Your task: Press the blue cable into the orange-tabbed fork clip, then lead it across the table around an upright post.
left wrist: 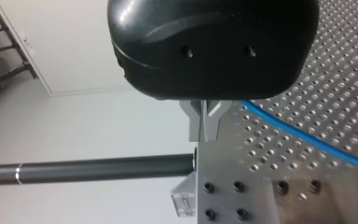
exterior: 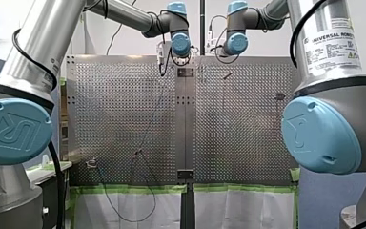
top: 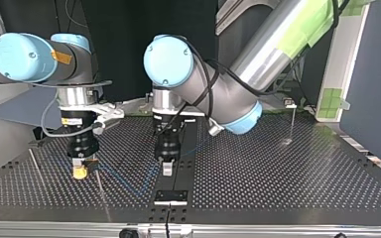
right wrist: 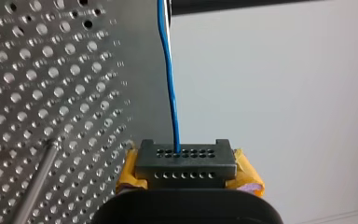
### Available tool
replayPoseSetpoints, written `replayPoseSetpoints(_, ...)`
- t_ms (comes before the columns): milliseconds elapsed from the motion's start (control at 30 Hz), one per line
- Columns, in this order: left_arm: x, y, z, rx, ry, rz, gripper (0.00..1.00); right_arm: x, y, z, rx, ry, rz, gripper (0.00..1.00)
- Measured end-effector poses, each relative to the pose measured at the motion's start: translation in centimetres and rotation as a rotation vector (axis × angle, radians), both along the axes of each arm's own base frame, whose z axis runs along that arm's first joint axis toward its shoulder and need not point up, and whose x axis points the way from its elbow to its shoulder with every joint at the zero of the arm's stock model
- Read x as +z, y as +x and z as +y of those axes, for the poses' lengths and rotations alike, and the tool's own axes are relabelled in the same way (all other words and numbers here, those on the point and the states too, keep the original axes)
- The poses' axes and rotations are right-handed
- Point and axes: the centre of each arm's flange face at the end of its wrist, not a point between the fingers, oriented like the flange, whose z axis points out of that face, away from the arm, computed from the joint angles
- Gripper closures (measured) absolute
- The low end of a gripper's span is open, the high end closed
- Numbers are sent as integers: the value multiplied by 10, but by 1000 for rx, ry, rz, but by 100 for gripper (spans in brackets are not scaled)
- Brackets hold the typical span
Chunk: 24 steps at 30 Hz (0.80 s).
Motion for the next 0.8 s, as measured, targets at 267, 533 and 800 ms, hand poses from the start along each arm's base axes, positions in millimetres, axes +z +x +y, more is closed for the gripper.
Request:
replayPoseSetpoints(267, 8, 1, -19, -26, 10, 8, 100, 3, -15, -7, -25, 11, -4, 100)
replayPoseSetpoints(533, 18, 2, -33, -40, 7, -2, 100, 5, -30, -16, -53, 16, -7, 100)
replayPoseSetpoints(800, 13, 4, -56, -66, 18, 11, 100, 4, -49, -27, -88, 26, -4, 100)
